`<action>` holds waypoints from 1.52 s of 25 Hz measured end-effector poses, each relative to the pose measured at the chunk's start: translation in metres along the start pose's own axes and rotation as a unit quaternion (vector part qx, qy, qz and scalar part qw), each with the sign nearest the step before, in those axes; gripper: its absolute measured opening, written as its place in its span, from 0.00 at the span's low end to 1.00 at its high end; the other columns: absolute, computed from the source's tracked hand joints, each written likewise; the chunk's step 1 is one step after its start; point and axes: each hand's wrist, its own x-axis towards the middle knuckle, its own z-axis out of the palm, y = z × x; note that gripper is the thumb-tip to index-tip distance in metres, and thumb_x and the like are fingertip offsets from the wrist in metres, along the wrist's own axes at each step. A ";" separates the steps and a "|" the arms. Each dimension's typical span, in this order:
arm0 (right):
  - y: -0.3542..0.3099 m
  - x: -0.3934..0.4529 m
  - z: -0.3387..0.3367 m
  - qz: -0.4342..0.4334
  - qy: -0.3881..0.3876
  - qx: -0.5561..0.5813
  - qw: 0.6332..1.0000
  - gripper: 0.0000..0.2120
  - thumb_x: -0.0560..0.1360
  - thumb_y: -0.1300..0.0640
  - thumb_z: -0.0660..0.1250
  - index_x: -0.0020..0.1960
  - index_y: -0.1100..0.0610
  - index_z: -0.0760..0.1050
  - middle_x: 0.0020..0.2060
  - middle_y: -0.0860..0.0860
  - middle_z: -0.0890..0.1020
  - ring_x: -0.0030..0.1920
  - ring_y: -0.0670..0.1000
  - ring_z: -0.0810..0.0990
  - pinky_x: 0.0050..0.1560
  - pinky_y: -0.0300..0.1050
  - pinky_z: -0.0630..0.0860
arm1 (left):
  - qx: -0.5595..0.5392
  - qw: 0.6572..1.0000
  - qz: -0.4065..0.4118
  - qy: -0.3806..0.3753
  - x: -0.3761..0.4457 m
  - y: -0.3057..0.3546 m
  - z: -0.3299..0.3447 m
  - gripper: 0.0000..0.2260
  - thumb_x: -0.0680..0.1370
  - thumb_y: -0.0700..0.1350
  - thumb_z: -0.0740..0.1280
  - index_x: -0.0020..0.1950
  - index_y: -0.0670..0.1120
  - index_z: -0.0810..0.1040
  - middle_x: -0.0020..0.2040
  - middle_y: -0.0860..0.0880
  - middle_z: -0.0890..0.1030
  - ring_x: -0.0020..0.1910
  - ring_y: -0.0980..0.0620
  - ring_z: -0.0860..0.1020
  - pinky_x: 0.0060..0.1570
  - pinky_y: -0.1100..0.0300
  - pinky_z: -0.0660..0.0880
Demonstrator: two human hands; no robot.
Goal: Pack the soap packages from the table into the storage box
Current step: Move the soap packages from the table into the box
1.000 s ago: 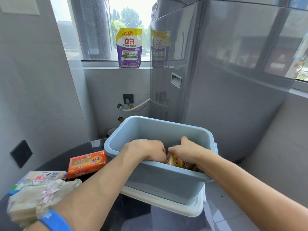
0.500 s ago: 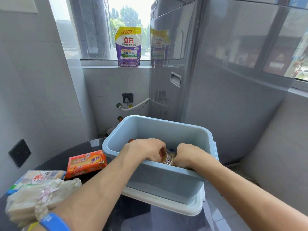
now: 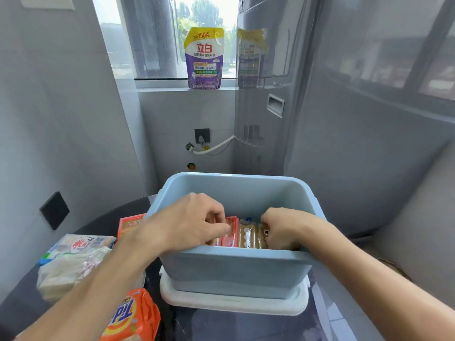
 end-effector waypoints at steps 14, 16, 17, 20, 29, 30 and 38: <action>-0.051 -0.048 -0.010 -0.153 0.447 0.101 0.875 0.12 0.72 0.60 0.70 0.55 0.52 0.82 0.45 0.48 0.84 0.47 0.55 0.79 0.42 0.46 0.70 | -0.043 0.908 -0.221 0.352 -0.105 -0.122 -0.028 0.12 0.75 0.42 0.69 0.57 0.49 0.81 0.55 0.50 0.84 0.51 0.53 0.80 0.51 0.60 0.74; -0.079 -0.058 -0.010 -0.194 0.432 0.114 0.873 0.11 0.73 0.57 0.71 0.56 0.52 0.82 0.42 0.44 0.80 0.44 0.52 0.76 0.43 0.47 0.71 | -0.010 0.927 -0.245 0.283 -0.122 -0.137 -0.019 0.15 0.75 0.44 0.69 0.62 0.49 0.80 0.61 0.49 0.82 0.57 0.50 0.79 0.56 0.57 0.75; -0.097 -0.062 -0.008 -0.217 0.419 0.111 0.875 0.12 0.74 0.55 0.71 0.57 0.52 0.81 0.43 0.43 0.80 0.45 0.52 0.75 0.44 0.49 0.73 | 0.008 0.934 -0.248 0.257 -0.129 -0.143 -0.015 0.16 0.76 0.45 0.68 0.63 0.49 0.79 0.63 0.49 0.81 0.59 0.49 0.78 0.58 0.55 0.75; -0.148 -0.069 0.005 -0.293 0.413 0.068 0.860 0.11 0.74 0.55 0.71 0.56 0.54 0.81 0.50 0.48 0.85 0.51 0.57 0.79 0.49 0.52 0.76 | 0.002 0.929 -0.249 0.275 -0.140 -0.157 -0.013 0.17 0.76 0.42 0.66 0.64 0.49 0.78 0.64 0.49 0.80 0.62 0.48 0.77 0.60 0.53 0.74; -0.273 0.013 0.028 -0.195 0.272 -0.083 0.939 0.15 0.74 0.61 0.65 0.60 0.56 0.72 0.59 0.55 0.78 0.59 0.59 0.73 0.55 0.53 0.71 | -0.060 0.922 -0.281 0.259 -0.147 -0.219 -0.009 0.21 0.77 0.38 0.61 0.69 0.49 0.76 0.70 0.50 0.76 0.68 0.49 0.72 0.64 0.59 0.68; -0.279 0.028 0.026 -0.158 0.250 -0.055 0.954 0.14 0.74 0.62 0.63 0.60 0.57 0.71 0.59 0.55 0.77 0.59 0.60 0.72 0.53 0.53 0.71 | -0.075 0.923 -0.282 0.250 -0.147 -0.229 -0.009 0.22 0.77 0.36 0.61 0.69 0.49 0.76 0.70 0.51 0.76 0.67 0.50 0.73 0.63 0.61 0.68; -0.270 0.105 0.057 -0.093 0.086 -0.097 0.987 0.23 0.77 0.59 0.60 0.72 0.54 0.65 0.66 0.56 0.73 0.66 0.61 0.68 0.58 0.55 0.71 | 0.035 0.943 -0.313 0.109 -0.150 -0.249 0.001 0.30 0.77 0.50 0.67 0.77 0.58 0.61 0.67 0.51 0.65 0.65 0.46 0.65 0.62 0.49 0.70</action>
